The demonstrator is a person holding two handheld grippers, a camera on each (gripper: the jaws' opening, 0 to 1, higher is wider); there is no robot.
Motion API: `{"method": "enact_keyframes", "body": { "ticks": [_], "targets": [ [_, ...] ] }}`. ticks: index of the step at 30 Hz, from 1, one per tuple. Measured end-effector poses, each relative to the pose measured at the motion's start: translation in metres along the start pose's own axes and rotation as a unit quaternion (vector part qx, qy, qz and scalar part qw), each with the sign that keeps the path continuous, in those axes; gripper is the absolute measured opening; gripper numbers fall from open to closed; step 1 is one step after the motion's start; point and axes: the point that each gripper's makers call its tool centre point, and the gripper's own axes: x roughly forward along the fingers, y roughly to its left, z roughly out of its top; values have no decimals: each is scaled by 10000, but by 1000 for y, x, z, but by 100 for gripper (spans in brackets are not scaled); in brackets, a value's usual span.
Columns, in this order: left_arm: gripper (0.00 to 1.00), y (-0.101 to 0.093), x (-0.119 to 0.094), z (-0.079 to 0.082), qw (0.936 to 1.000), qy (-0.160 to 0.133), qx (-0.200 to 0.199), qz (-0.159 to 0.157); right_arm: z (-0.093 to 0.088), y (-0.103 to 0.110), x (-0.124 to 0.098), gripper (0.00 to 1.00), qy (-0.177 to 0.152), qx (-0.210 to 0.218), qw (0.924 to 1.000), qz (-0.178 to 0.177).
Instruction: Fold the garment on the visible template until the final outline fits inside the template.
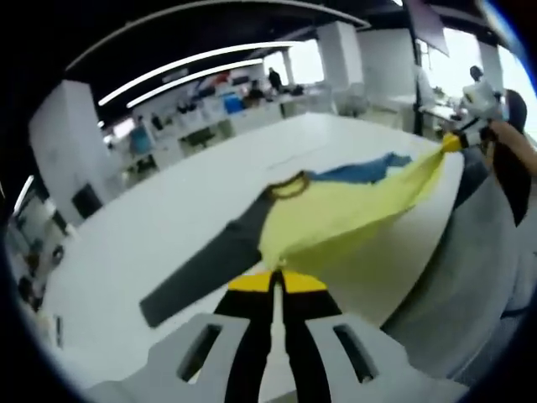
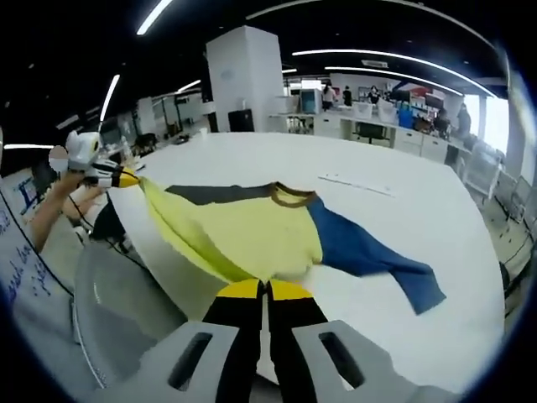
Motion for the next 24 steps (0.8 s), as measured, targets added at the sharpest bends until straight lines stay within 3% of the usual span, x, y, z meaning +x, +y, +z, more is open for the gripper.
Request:
{"method": "enact_keyframes", "body": {
  "ticks": [9, 15, 24],
  "targets": [
    [0, -15, 1, -43, 9991, 318, -195, -189, -38, 16, 4, 2, 437, 177, 9989, 68],
    [0, -27, 3, -64, 9980, 437, -332, -322, -57, 11, 8, 2, 672, 316, 9972, -48],
    [0, -50, 4, -98, 9940, 857, -446, -516, -82, 18, 11, 2, 1159, 365, 9926, -3]
  ]
}}
